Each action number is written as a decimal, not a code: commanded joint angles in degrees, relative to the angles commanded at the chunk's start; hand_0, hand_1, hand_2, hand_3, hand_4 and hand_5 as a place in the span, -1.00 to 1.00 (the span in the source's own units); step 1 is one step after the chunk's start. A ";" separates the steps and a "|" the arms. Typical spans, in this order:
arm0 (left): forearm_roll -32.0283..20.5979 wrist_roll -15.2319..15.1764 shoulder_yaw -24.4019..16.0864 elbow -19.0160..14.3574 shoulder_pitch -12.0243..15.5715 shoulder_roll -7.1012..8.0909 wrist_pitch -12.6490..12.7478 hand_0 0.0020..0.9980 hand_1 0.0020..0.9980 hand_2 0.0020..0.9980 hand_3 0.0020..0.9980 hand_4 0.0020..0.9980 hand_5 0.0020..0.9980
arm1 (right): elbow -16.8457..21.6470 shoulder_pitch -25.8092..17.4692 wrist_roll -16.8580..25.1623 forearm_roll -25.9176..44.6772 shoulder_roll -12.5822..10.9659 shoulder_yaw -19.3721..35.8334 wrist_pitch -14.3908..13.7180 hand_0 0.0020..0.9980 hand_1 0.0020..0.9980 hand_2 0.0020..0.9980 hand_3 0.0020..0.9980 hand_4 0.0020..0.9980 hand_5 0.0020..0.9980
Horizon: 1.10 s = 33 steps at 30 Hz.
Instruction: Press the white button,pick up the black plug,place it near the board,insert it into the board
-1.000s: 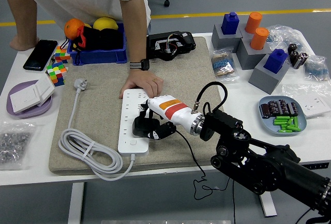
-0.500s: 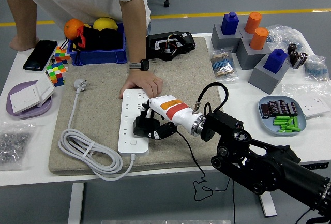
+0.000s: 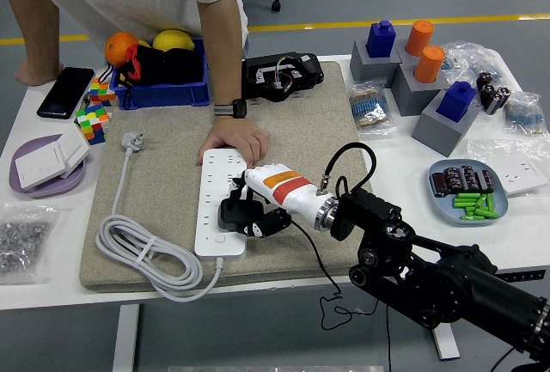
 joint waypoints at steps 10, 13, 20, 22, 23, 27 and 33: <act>-0.26 0.09 0.11 0.00 -0.21 0.13 -0.01 0.30 0.28 0.26 0.34 0.01 -0.82 | -0.13 1.38 -0.50 1.25 0.00 -0.26 0.98 -0.40 -0.19 -0.15 -0.02 0.72 -1.00; -0.27 0.14 0.11 0.00 -0.16 0.15 -0.02 0.30 0.28 0.26 0.34 0.01 -0.82 | -0.30 1.59 -0.43 2.09 0.00 -0.34 1.39 -0.38 -0.18 -0.11 -0.01 0.73 -1.00; 0.46 0.27 -0.23 0.00 -0.02 0.20 -0.14 0.30 0.28 0.26 0.34 0.00 -0.82 | -1.31 2.09 -0.30 1.92 0.00 -0.66 1.24 -0.36 -0.16 -0.07 0.04 0.71 -1.00; 0.60 0.30 -0.37 0.00 0.04 0.20 -0.14 0.30 0.28 0.26 0.34 0.00 -0.82 | -1.36 2.20 -0.34 1.88 0.00 -0.76 1.25 -0.36 -0.16 -0.07 0.04 0.71 -1.00; 0.60 0.30 -0.37 0.00 0.08 0.20 -0.14 0.30 0.28 0.26 0.34 0.00 -0.82 | -1.36 2.24 -0.41 1.84 0.00 -0.82 1.25 -0.35 -0.14 -0.04 0.05 0.71 -1.00; 0.76 0.28 -0.55 0.00 0.26 0.17 -0.14 0.30 0.28 0.26 0.34 0.00 -0.82 | -0.90 2.18 -0.95 2.24 0.00 -0.89 1.79 -0.35 -0.14 -0.04 0.05 0.71 -1.00; 0.77 0.25 -0.88 0.00 0.37 0.14 -0.02 0.30 0.28 0.26 0.34 0.00 -0.81 | 0.26 2.27 -2.42 2.90 0.00 -0.41 3.89 -0.32 -0.10 0.00 0.06 0.71 -1.00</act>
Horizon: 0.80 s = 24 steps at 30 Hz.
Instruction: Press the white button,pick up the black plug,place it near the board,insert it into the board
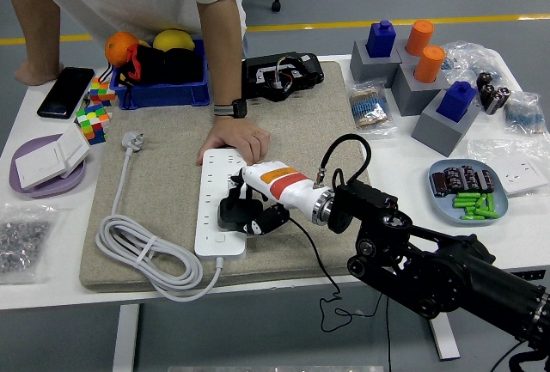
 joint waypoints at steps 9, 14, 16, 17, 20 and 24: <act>0.62 0.07 -0.48 0.00 -0.02 -0.12 0.03 0.30 0.28 0.26 0.34 0.00 -0.82 | 0.57 -0.19 -0.10 0.13 0.00 0.43 1.09 -0.05 0.26 0.31 0.69 1.00 -0.42; 0.61 0.06 -0.52 0.00 -0.04 -0.16 0.08 0.30 0.28 0.25 0.34 -0.01 -0.82 | 1.10 -0.27 0.25 0.31 0.00 0.80 1.25 0.39 0.62 0.62 0.85 1.00 -0.11; 0.49 0.09 -0.53 0.00 -0.05 -0.18 0.11 0.30 0.28 0.25 0.34 -0.01 -0.82 | 1.47 -0.25 0.26 0.28 0.00 1.25 1.23 0.39 0.62 0.62 0.85 1.00 -0.11; 0.47 0.09 -0.55 0.00 -0.06 -0.19 0.12 0.30 0.28 0.25 0.34 -0.01 -0.82 | 1.62 -0.23 0.25 0.25 0.00 1.45 1.24 0.39 0.62 0.62 0.85 1.00 -0.11; 0.55 0.08 -0.61 0.00 -0.04 -0.19 0.13 0.30 0.28 0.25 0.34 -0.01 -0.82 | 2.05 -0.17 0.17 0.15 0.00 2.27 1.27 0.48 0.68 0.67 0.87 1.00 -0.09; 0.75 0.07 -0.69 0.00 -0.04 -0.24 0.16 0.30 0.28 0.25 0.34 -0.01 -0.82 | 2.66 -0.15 0.27 0.09 0.00 3.49 1.23 0.48 0.68 0.67 0.87 1.00 -0.09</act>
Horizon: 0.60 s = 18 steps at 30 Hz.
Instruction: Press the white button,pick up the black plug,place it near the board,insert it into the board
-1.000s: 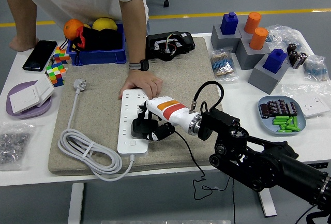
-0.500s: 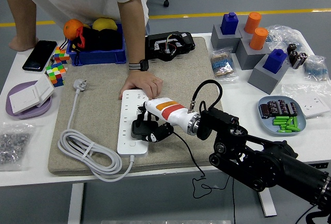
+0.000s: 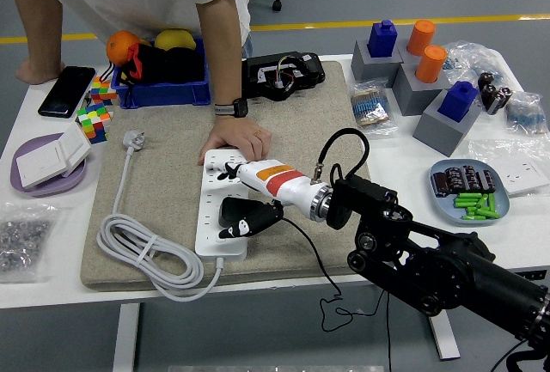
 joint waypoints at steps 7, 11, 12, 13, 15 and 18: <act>0.09 0.07 -0.26 0.00 -0.12 -0.06 0.05 0.30 0.28 0.25 0.33 -0.01 -0.82 | 2.98 -0.18 0.29 0.27 0.00 2.49 0.17 0.48 0.66 0.65 0.84 1.00 -0.05; -0.41 0.03 -0.09 0.00 -0.19 -0.17 0.19 0.30 0.28 0.25 0.33 -0.01 -0.82 | 5.96 -1.08 0.87 0.58 0.00 3.98 -0.13 0.48 0.63 0.63 0.80 1.00 -0.09; -0.58 0.02 -0.01 0.00 -0.22 -0.20 0.22 0.30 0.28 0.25 0.33 -0.01 -0.82 | 6.84 -1.48 1.08 0.77 0.00 4.55 -0.19 0.48 0.63 0.63 0.80 1.00 -0.09; -0.79 0.01 0.10 0.00 -0.25 -0.23 0.24 0.30 0.28 0.25 0.33 -0.01 -0.82 | 7.72 -1.94 1.39 1.04 0.00 5.23 -0.30 0.48 0.63 0.63 0.80 1.00 -0.09; -1.08 -0.03 0.31 0.00 -0.30 -0.24 0.24 0.30 0.28 0.25 0.33 -0.02 -0.82 | 9.20 -2.84 2.08 1.59 0.00 6.61 -0.59 0.48 0.62 0.61 0.76 1.00 -0.09; -1.84 -0.17 1.03 0.00 -0.36 -0.24 0.17 0.30 0.28 0.25 0.33 -0.02 -0.82 | 12.03 -5.06 3.94 3.88 0.00 9.57 -1.11 0.48 0.62 0.61 0.76 1.00 -0.09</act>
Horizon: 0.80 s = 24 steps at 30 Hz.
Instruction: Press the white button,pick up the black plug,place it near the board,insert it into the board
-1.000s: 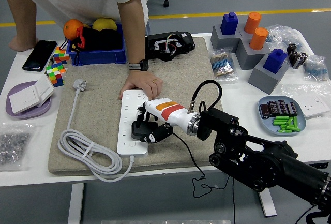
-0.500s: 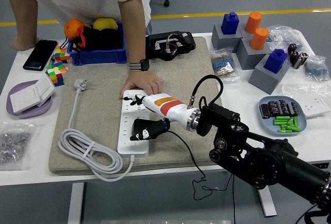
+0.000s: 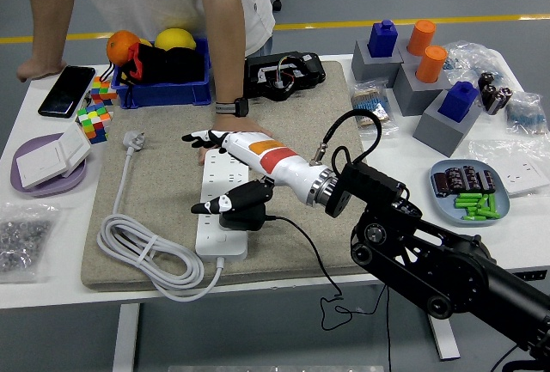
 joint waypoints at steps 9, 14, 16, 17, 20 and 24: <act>-0.76 -0.17 0.94 0.00 -0.16 0.02 -0.17 0.30 0.28 0.26 0.33 -0.02 -0.84 | 8.16 -8.67 6.01 6.65 -7.61 10.05 -0.63 0.65 0.64 0.59 0.69 1.00 0.26; -1.44 -0.28 1.51 0.00 -0.48 -0.15 -0.03 0.30 0.28 0.26 0.34 -0.01 -0.85 | 12.39 -14.54 8.58 9.06 -10.93 16.74 -0.37 0.72 0.66 0.59 0.66 1.00 0.36; -2.02 -0.38 2.07 0.00 -0.58 -0.28 0.01 0.30 0.28 0.26 0.34 -0.01 -0.85 | 13.54 -16.19 8.99 9.55 -11.82 19.05 -0.01 0.72 0.66 0.59 0.66 1.00 0.36; -2.49 -0.45 2.55 0.00 -0.64 -0.37 0.05 0.30 0.28 0.26 0.34 -0.01 -0.85 | 14.22 -17.22 9.28 9.80 -12.48 20.35 0.19 0.72 0.66 0.59 0.66 1.00 0.36; -3.37 -0.62 3.32 0.00 -0.77 -0.61 0.19 0.30 0.28 0.26 0.34 -0.01 -0.85 | 15.77 -19.95 9.94 10.00 -14.13 23.74 0.62 0.81 0.73 0.62 0.66 1.00 0.48; -3.93 -0.81 4.04 0.00 -0.91 -1.04 0.34 0.30 0.28 0.26 0.34 -0.01 -0.85 | 17.75 -23.47 9.78 9.35 -15.66 28.07 1.45 0.81 0.73 0.62 0.66 1.00 0.48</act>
